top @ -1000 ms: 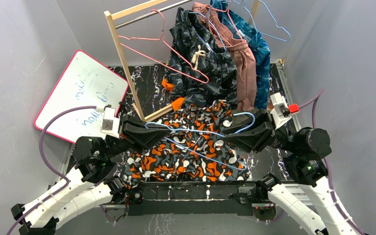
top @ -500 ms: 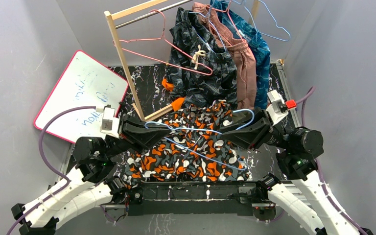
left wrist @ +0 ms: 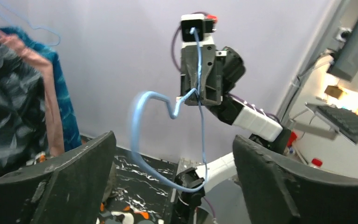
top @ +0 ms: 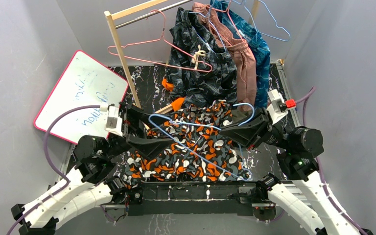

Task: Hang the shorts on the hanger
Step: Pick up the hanger from the clothesline, then pick up the shorts from the center of the board.

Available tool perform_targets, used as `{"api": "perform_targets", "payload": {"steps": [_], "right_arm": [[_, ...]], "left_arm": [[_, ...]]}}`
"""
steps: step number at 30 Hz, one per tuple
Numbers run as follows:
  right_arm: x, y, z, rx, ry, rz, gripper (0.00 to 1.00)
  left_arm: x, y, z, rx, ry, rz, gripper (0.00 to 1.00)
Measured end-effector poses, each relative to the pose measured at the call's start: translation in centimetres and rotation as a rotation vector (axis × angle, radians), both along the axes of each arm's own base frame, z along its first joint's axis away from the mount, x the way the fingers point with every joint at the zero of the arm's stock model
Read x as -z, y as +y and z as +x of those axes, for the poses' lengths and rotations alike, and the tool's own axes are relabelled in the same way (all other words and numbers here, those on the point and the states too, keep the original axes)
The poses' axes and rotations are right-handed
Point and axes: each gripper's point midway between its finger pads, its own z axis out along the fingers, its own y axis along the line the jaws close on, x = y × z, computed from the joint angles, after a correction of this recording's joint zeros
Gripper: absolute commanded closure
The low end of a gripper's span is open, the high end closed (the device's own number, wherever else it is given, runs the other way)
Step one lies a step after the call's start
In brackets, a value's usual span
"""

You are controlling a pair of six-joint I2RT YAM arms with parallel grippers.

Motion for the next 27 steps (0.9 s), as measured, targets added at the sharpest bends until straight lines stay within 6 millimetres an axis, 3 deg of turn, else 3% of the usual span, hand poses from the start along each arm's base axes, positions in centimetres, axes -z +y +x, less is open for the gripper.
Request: {"api": "perform_targets", "payload": {"steps": [4,9,12,15,18,22,25,27], "right_arm": [[0.0,-1.0,1.5,0.159,0.002,-0.046,1.00],[-0.9,-4.9,3.6,0.480,-0.023,-0.063,1.00],[0.1,-7.6,5.1,0.667,-0.004,-0.085,1.00],[2.0,-9.1,6.7,0.787,0.045,-0.136,1.00],[5.1,-9.6,8.4,0.857,0.103,-0.215,1.00],[8.8,-9.5,9.7,0.885,0.159,-0.317,1.00],[9.7,-9.4,9.9,0.886,0.168,-0.357,1.00],[9.9,-9.4,10.0,0.886,0.166,-0.368,1.00]], "left_arm": [[2.4,0.9,1.8,-0.120,0.086,0.075,0.02],[5.8,4.2,4.2,-0.336,0.227,0.146,0.02],[8.2,6.4,5.4,-0.465,0.317,0.190,0.02],[12.3,7.8,7.0,-0.587,0.466,0.307,0.02],[15.6,7.4,7.9,-0.636,0.576,0.465,0.02],[21.1,5.3,9.4,-0.663,0.712,0.715,0.03],[25.1,4.9,9.4,-0.665,0.775,0.865,0.06],[26.6,4.4,9.3,-0.645,0.799,0.922,0.08]]}}
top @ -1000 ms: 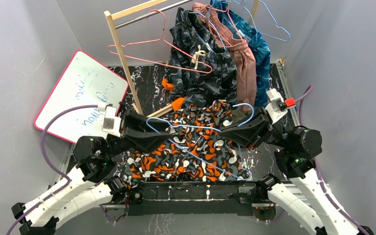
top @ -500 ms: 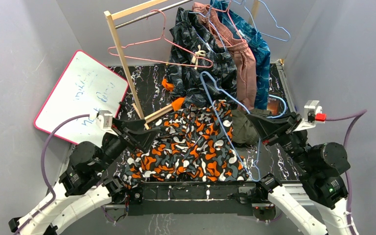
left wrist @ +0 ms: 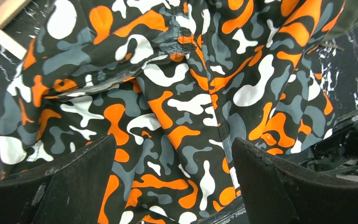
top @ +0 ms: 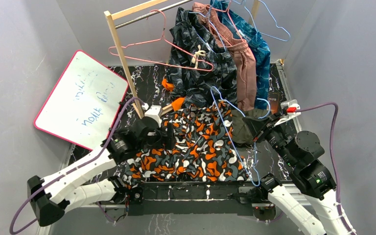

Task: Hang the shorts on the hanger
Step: Pick up the shorts from the center of the board.

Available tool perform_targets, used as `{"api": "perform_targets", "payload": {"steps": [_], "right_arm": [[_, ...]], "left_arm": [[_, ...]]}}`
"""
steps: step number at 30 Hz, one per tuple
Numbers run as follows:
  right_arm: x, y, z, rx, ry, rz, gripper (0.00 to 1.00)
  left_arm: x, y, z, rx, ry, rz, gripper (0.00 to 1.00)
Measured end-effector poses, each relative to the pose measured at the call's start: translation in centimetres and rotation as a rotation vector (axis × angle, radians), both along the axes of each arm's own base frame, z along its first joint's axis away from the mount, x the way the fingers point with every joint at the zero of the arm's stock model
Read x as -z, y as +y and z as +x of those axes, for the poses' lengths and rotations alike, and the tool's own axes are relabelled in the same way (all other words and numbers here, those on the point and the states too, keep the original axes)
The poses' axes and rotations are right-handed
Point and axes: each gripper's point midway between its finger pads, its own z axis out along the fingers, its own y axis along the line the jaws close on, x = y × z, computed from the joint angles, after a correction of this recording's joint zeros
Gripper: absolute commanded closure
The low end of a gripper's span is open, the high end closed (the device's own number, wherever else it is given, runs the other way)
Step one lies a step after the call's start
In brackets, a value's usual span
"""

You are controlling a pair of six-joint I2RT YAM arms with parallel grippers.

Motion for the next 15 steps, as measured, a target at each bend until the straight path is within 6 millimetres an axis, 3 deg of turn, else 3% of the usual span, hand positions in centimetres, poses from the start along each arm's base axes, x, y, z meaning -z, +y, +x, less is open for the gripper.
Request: {"api": "perform_targets", "payload": {"steps": [5,10,13,15], "right_arm": [[0.1,0.0,0.0,-0.002,-0.007,-0.014,1.00],[0.1,0.1,-0.1,-0.010,-0.009,-0.018,1.00],[0.1,0.1,-0.1,-0.013,-0.009,-0.019,1.00],[0.1,0.1,-0.2,-0.014,-0.008,-0.021,1.00]], "left_arm": [[2.6,-2.6,-0.7,0.069,0.054,0.060,0.08],[6.5,-4.9,-1.2,0.124,0.088,0.171,0.09],[8.9,-5.3,-0.9,0.121,0.108,0.239,0.13],[10.0,-5.5,-0.9,0.121,0.121,0.269,0.21]]}}
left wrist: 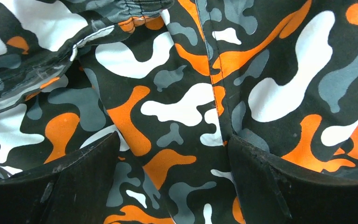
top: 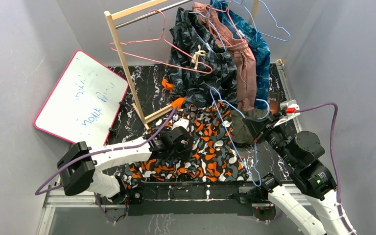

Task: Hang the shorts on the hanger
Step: Pick up the shorts from the center of the board.

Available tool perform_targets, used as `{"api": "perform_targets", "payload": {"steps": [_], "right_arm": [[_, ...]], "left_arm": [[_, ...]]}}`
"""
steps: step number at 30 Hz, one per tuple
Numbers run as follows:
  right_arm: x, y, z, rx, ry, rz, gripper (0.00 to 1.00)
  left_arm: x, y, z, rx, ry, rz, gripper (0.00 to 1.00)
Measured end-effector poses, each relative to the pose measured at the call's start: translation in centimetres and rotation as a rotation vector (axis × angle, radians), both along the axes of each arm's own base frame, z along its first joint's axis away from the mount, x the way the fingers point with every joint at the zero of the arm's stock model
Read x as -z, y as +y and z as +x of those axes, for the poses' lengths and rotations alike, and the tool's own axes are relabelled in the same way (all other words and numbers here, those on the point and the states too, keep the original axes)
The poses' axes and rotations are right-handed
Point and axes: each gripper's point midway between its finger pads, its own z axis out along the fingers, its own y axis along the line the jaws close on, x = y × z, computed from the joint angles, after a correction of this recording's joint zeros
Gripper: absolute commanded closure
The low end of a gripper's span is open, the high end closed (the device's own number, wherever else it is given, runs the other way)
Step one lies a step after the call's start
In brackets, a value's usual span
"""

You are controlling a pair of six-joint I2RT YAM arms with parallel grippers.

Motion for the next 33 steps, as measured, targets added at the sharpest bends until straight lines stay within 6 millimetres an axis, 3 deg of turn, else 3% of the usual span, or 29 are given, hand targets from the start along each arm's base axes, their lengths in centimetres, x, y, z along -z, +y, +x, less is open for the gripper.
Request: {"api": "perform_targets", "payload": {"steps": [8,15,16,18,21,24,27,30,33], "right_arm": [[0.4,-0.3,-0.3,-0.002,0.006,-0.024,1.00],[0.4,-0.3,-0.5,-0.006,0.004,-0.023,1.00],[0.3,-0.3,-0.5,-0.006,0.003,-0.023,1.00],[0.3,-0.3,-0.6,-0.007,0.001,-0.021,1.00],[0.2,-0.4,-0.7,-0.007,-0.003,-0.019,1.00],[0.2,-0.5,-0.8,-0.006,-0.005,-0.018,1.00],[0.2,-0.5,-0.9,-0.006,-0.007,-0.017,1.00],[0.1,-0.6,-1.0,-0.005,-0.011,-0.014,1.00],[0.0,-0.6,-1.0,-0.005,-0.013,-0.012,1.00]], "left_arm": [[0.6,-1.2,-1.2,0.060,0.008,-0.043,0.98],[0.0,-4.4,-5.6,0.296,0.023,-0.150,1.00],[-0.1,-4.8,-6.1,0.322,0.026,-0.158,0.98],[0.1,-5.3,-6.6,0.352,0.029,-0.156,0.61],[0.1,-5.3,-6.9,0.360,0.018,-0.148,0.22],[-1.4,-4.5,-6.2,0.309,-0.033,-0.158,0.15],[-4.6,-3.3,-4.9,0.236,-0.129,-0.209,0.12],[-7.4,-2.1,-3.5,0.159,-0.219,-0.238,0.12],[-8.5,-1.5,-1.8,0.089,-0.269,-0.222,0.17]]}}
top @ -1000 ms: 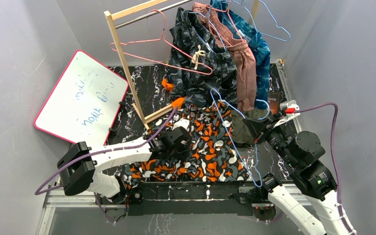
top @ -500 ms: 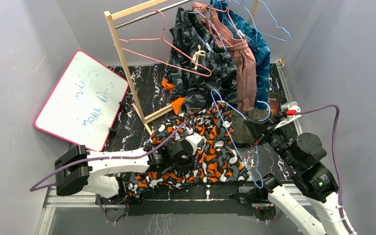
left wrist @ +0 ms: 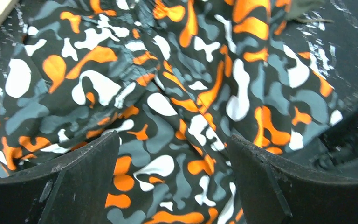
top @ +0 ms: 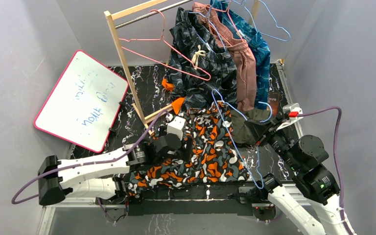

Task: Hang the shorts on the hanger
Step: Pick up the shorts from the center of the board.

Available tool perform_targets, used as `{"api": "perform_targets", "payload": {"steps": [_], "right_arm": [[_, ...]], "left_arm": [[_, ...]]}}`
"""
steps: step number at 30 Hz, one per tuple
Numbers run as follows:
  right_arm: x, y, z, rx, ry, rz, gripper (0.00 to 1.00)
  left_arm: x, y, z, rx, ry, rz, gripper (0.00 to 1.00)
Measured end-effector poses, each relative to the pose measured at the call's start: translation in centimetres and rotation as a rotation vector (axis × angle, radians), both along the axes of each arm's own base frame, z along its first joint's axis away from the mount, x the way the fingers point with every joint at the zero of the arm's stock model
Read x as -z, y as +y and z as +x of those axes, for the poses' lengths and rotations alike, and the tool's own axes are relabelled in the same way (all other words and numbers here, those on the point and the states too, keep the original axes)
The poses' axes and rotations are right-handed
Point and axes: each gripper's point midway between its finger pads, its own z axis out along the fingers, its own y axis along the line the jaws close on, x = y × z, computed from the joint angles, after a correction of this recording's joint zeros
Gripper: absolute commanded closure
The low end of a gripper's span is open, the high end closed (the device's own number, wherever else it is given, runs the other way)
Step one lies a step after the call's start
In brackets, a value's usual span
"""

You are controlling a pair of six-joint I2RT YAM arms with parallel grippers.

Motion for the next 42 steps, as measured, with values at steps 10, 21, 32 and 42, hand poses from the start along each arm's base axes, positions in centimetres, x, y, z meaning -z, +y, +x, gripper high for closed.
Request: {"api": "perform_targets", "payload": {"steps": [10,21,32,42], "right_arm": [[0.0,0.0,0.0,0.000,0.000,0.000,1.00],[-0.4,-0.4,-0.3,0.008,-0.017,0.010,1.00],[-0.4,-0.5,-0.4,0.012,-0.026,0.006,1.00],[-0.4,-0.6,-0.3,0.013,-0.036,-0.010,1.00]], "left_arm": [[5.6,0.3,4.2,-0.155,0.038,0.209,0.31],[5.4,-3.1,7.7,-0.214,-0.014,0.244,0.33],[7.9,-1.5,9.3,-0.283,-0.030,0.399,0.46],[6.8,-0.2,9.6,-0.319,-0.063,0.412,1.00]]}}
